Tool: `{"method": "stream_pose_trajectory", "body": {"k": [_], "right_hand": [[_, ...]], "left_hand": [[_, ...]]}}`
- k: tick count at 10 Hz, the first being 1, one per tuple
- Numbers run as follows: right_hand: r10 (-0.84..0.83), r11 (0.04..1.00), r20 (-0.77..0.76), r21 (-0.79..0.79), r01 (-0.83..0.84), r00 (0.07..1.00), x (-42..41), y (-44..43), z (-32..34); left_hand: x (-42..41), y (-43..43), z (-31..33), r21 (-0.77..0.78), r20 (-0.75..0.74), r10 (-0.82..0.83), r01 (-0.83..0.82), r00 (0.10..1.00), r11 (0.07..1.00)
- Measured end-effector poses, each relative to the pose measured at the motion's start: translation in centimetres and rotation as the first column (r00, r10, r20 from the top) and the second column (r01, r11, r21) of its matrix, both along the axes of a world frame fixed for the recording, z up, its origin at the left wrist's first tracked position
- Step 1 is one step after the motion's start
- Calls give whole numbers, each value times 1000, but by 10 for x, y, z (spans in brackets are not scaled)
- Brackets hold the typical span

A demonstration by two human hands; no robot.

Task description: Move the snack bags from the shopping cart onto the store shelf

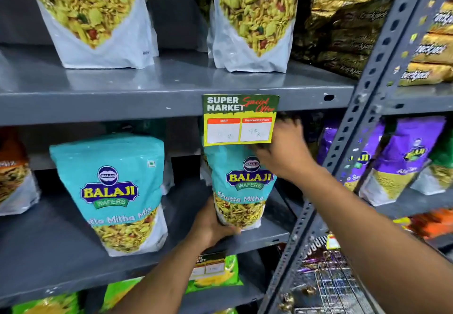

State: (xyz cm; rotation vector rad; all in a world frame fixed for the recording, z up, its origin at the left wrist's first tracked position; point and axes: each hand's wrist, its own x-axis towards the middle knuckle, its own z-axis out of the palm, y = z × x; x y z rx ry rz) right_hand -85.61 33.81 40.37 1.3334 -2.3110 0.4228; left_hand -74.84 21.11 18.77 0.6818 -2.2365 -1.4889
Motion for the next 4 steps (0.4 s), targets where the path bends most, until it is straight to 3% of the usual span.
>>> {"method": "stream_pose_trajectory", "body": {"k": [1, 2, 3, 4], "right_hand": [[-87, 991, 17, 107, 85, 996, -16, 24, 11], [-103, 987, -171, 102, 121, 980, -13, 25, 15], [-111, 994, -232, -10, 112, 966, -3, 12, 6], [-130, 975, -72, -188, 114, 989, -7, 29, -11]], "left_hand": [[3, -1, 2, -37, 27, -8, 9, 1000, 999], [4, -1, 3, -98, 55, 7, -2, 998, 995], [6, 1, 9, -87, 66, -1, 7, 998, 996], [26, 14, 16, -113, 24, 12, -9, 1000, 994]]}}
